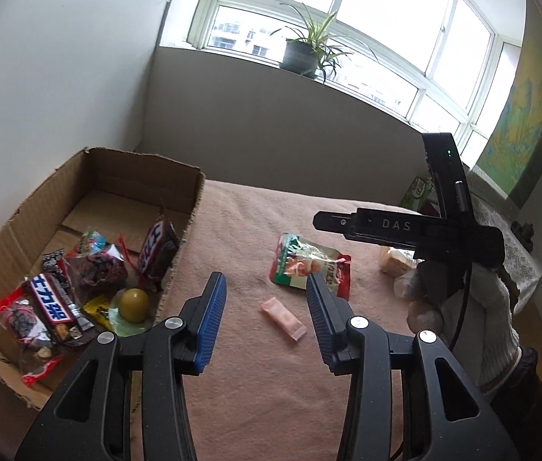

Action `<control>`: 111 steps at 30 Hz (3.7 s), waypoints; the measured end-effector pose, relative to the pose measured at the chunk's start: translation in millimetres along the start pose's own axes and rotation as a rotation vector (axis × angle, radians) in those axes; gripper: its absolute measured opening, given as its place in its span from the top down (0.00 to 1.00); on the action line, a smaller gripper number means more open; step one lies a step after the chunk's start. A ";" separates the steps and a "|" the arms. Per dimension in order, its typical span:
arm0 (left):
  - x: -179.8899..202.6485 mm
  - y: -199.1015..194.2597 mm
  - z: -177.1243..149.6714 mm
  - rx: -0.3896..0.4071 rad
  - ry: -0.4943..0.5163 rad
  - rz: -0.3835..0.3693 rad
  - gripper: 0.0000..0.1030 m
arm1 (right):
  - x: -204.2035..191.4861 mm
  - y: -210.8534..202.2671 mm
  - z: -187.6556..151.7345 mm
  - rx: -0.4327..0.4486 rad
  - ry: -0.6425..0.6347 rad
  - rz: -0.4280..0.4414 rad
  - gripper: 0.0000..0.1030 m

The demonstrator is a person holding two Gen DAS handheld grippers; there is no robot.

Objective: Organize snacks
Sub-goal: 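Grasp the pink candy with left tool while right approaches the red-green snack bag, then grasp the red-green snack bag with the right tool, then carry the snack bag over the box while left carries the pink candy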

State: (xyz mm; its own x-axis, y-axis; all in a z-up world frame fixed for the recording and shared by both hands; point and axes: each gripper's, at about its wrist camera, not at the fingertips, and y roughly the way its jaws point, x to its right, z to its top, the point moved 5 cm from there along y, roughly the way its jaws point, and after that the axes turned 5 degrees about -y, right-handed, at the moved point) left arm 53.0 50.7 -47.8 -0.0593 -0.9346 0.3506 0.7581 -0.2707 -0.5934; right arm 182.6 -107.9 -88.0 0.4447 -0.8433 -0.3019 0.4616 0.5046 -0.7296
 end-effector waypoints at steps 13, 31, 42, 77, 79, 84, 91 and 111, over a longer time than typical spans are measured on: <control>10.7 59.4 -29.1 -0.164 -0.002 0.036 0.59 | 15.7 28.1 -4.7 -0.065 0.025 0.026 0.35; 10.8 85.8 -35.7 -0.205 0.004 0.101 0.59 | 26.7 19.0 -19.6 -0.130 0.026 0.065 0.35; 16.7 94.5 -35.4 -0.205 0.034 0.132 0.68 | 14.0 23.4 -22.1 -0.120 -0.066 0.030 0.17; 1.5 80.6 -37.8 -0.190 0.081 0.140 0.84 | -30.2 54.9 -43.3 -0.185 -0.401 -0.192 0.20; 1.2 78.9 -37.6 -0.190 0.075 0.136 0.84 | -28.5 52.2 -43.3 -0.174 -0.398 -0.208 0.29; 1.9 76.3 -37.4 -0.180 0.075 0.139 0.84 | -19.0 41.8 -41.6 -0.147 -0.344 -0.213 0.44; 3.3 67.6 -35.0 -0.158 0.068 0.120 0.84 | -9.0 30.1 -39.2 -0.127 -0.289 -0.208 0.46; -1.6 -4.4 2.5 0.026 0.039 0.082 0.84 | -46.7 -56.4 -5.3 0.114 -0.262 -0.138 0.47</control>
State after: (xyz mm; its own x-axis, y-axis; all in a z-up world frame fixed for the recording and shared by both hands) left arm 51.4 54.0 -43.9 -0.0214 -0.9618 0.2730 0.7782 -0.1875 -0.5994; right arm 131.7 -98.0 -36.0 0.5476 -0.8364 -0.0250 0.6083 0.4184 -0.6744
